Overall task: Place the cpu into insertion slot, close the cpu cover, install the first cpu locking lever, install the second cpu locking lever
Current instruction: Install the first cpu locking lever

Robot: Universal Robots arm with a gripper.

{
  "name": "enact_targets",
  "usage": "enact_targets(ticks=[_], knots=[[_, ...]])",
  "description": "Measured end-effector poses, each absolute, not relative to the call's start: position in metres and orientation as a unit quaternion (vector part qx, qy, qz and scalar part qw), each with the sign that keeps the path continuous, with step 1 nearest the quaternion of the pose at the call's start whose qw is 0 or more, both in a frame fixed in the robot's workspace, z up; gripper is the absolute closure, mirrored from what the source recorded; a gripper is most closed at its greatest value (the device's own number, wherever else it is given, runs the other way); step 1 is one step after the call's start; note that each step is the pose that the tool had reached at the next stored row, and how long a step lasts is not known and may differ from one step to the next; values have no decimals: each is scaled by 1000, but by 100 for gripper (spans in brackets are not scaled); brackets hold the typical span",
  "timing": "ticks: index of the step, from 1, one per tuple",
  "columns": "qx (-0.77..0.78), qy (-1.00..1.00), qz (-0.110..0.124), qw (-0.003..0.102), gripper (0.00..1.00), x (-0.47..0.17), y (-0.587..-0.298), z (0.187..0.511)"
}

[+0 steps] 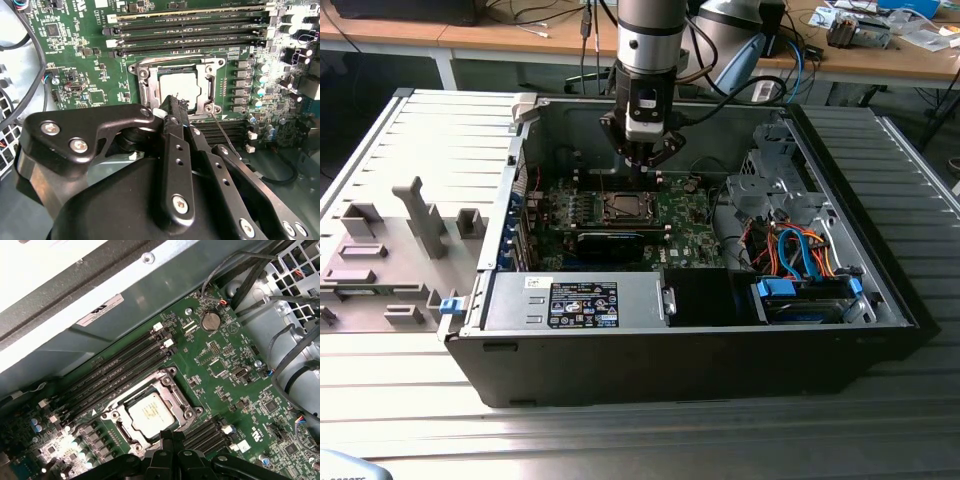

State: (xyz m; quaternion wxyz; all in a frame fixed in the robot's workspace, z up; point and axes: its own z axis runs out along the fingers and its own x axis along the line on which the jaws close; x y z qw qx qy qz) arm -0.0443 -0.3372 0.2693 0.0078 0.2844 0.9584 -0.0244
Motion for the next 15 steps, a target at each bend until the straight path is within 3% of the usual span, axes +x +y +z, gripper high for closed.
enact_targets(ticks=[15], knots=[[271, 962, -24, 8, 89, -44, -337, 269]])
